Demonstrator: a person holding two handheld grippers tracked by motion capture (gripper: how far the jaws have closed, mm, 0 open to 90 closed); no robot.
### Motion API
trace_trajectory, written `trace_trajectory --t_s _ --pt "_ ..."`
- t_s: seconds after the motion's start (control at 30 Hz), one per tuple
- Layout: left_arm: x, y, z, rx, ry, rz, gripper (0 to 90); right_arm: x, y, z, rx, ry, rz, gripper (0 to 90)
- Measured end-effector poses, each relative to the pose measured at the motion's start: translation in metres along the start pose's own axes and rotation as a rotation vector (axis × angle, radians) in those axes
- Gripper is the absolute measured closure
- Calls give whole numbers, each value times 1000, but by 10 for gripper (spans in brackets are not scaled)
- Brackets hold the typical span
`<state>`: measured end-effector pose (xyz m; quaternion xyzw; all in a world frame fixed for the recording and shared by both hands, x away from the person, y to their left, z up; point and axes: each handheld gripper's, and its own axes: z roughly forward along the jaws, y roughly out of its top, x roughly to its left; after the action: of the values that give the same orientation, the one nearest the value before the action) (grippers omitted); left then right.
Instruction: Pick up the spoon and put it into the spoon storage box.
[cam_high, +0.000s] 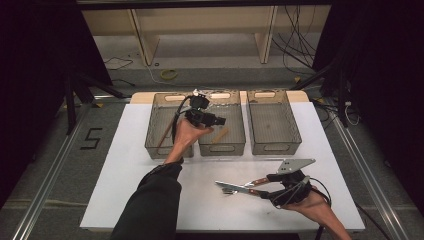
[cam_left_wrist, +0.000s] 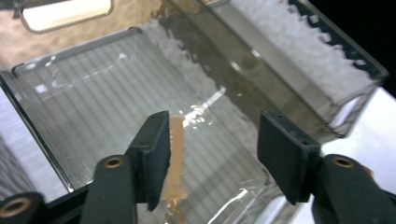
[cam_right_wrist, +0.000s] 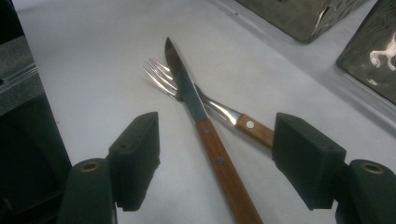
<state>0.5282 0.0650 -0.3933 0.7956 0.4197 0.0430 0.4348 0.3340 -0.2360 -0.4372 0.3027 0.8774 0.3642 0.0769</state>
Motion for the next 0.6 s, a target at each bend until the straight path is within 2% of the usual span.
trace_trajectory --t_s 0.23,0.43,0.6 --pt "-6 -8 -31 -42 -28 44 300 1 1 1 10 -1 0 332" --pt "-10 -25 -56 -83 -24 75 243 1 2 2 17 -2 -3 332" --pt "-9 -42 -75 -123 -25 85 217 1 2 2 18 -6 -7 332"
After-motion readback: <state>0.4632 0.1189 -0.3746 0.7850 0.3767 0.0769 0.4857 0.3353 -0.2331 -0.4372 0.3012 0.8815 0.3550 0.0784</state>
